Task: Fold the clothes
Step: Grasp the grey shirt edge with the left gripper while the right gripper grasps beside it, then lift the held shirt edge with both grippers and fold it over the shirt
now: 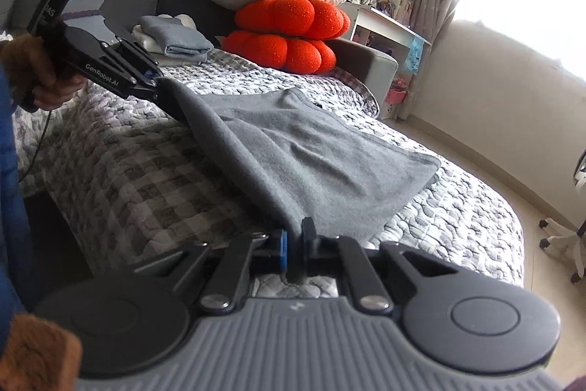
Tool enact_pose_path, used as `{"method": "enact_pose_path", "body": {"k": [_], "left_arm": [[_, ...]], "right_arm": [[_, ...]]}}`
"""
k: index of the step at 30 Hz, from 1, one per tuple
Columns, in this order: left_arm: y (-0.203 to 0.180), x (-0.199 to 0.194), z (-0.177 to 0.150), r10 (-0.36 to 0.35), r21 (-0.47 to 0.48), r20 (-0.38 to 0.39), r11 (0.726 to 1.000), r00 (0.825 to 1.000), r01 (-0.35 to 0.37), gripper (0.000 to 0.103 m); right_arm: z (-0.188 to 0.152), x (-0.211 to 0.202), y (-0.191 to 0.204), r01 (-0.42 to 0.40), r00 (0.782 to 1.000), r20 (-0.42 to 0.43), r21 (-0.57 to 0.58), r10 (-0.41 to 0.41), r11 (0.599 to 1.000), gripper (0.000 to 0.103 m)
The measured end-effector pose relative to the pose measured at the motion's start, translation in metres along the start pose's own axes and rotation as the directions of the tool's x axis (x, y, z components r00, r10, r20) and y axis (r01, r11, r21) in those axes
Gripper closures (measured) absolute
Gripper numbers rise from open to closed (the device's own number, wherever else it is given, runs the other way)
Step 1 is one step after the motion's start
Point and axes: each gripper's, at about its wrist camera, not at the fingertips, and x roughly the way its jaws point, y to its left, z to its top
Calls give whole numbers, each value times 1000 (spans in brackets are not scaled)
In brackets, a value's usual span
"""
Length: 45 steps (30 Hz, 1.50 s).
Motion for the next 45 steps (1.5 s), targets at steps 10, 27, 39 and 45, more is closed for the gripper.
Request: {"method": "enact_pose_path", "body": {"k": [10,27,39,45], "left_arm": [[-9,-20,10,-51,46,-35,998,998,52,96],[90,68,108,-26,-102,-63,995,998,19,96],[168,119,60,-180,-533,50,827,982,179,64],[172,104,48,-169,-585,131,782,977,214,59]], "right_arm": [[11,-32,2,-45,998,32,6,45,999,96],[67,64,-105,-27,998,70,246,10,969,96],[23,119,-163,-109,994,66,649,87,753,71],[17,101,-175,-150,987,146,732,63,665,67]]}}
